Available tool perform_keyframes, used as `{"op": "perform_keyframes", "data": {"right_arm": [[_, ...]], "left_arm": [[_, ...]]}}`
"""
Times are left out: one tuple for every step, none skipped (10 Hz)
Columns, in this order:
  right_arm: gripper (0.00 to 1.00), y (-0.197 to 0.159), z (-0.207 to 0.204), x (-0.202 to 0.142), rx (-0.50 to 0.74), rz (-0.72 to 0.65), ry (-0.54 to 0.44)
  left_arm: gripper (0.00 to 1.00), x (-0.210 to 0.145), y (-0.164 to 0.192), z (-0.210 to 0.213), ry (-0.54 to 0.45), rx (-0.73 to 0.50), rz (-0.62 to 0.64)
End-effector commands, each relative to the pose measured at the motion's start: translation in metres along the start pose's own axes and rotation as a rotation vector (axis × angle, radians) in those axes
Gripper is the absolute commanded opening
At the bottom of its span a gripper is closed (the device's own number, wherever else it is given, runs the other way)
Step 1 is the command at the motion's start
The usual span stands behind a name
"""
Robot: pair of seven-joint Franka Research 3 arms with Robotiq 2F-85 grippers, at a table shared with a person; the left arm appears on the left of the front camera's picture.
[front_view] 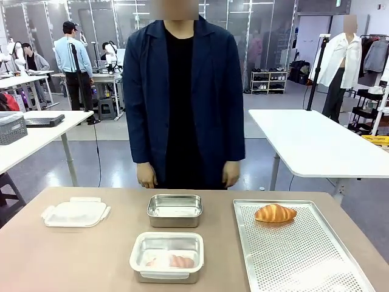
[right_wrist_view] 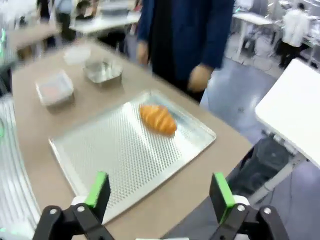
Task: Place the bread into the airtight container.
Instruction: Pick up a Butter Roll and place it into an empty Airtight Container.
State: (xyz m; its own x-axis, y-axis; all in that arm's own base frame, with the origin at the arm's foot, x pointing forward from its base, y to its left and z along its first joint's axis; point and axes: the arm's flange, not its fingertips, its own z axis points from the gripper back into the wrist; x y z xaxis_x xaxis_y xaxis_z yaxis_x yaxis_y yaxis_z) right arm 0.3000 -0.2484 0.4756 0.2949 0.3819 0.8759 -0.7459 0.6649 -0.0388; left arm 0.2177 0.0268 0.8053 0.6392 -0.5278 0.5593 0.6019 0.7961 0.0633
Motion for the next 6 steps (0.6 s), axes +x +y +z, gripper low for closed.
{"op": "perform_keyframes", "data": {"right_arm": [[1.0, -0.005, -0.063, 0.093, 0.155, 0.154, 0.339], [1.0, -0.003, -0.103, 0.123, 0.2, 0.24, 0.479], [1.0, 0.001, -0.142, 0.146, 0.247, 0.319, 0.585], [1.0, 0.005, -0.183, 0.16, 0.279, 0.392, 0.685], [1.0, 0.007, -0.226, 0.167, 0.31, 0.514, 0.784], [1.0, 0.01, -0.25, 0.169, 0.32, 0.56, 0.826]], "left_arm": [[1.0, 0.0, -0.001, 0.001, -0.001, -0.005, -0.009], [1.0, 0.0, -0.001, 0.001, -0.001, -0.005, -0.009], [1.0, 0.0, -0.001, 0.001, -0.001, -0.005, -0.009], [1.0, 0.0, -0.001, 0.001, -0.001, -0.005, -0.009], [1.0, 0.0, -0.001, 0.001, -0.001, -0.005, -0.009], [1.0, 0.0, -0.001, 0.001, -0.001, -0.005, -0.009]]}}
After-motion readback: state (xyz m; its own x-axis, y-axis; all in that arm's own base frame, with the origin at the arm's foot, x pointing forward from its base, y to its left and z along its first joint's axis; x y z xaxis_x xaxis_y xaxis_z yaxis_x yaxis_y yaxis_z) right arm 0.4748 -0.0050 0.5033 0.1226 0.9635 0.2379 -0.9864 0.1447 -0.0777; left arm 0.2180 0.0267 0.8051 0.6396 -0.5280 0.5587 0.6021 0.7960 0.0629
